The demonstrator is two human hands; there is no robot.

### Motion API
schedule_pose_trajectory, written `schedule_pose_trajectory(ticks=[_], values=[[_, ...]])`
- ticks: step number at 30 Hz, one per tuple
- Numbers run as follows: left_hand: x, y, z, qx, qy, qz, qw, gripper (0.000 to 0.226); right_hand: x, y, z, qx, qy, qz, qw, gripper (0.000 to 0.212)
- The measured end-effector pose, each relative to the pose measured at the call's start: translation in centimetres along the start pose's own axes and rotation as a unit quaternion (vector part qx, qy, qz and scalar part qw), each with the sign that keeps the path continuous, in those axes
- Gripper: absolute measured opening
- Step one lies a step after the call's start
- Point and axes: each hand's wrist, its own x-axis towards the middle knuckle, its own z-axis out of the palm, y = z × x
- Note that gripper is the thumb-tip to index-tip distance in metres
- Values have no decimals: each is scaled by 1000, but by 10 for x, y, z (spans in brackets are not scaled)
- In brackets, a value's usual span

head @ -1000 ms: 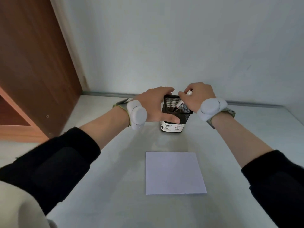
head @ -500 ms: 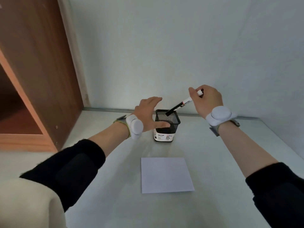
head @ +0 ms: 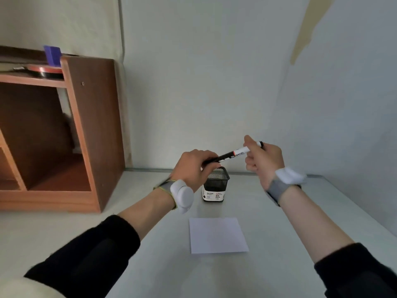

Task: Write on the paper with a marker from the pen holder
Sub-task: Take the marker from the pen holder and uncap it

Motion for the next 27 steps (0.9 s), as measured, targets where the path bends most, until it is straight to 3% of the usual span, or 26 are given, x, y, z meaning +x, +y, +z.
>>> schedule_pose_trajectory(ticks=[4, 12, 19, 27], values=[[-9, 19, -11, -10, 51, 43, 998, 18, -18, -2, 8, 31, -55, 57, 996, 29], [-21, 53, -30, -17, 108, 35, 993, 21, -47, -16, 29, 84, -89, 48, 991, 38], [-33, 77, -48, 53, 69, 71, 994, 23, -75, -29, 30, 145, -45, 23, 988, 31], [-25, 98, -40, 40, 11, 62, 997, 24, -76, -30, 6, 147, -7, 3, 989, 31]])
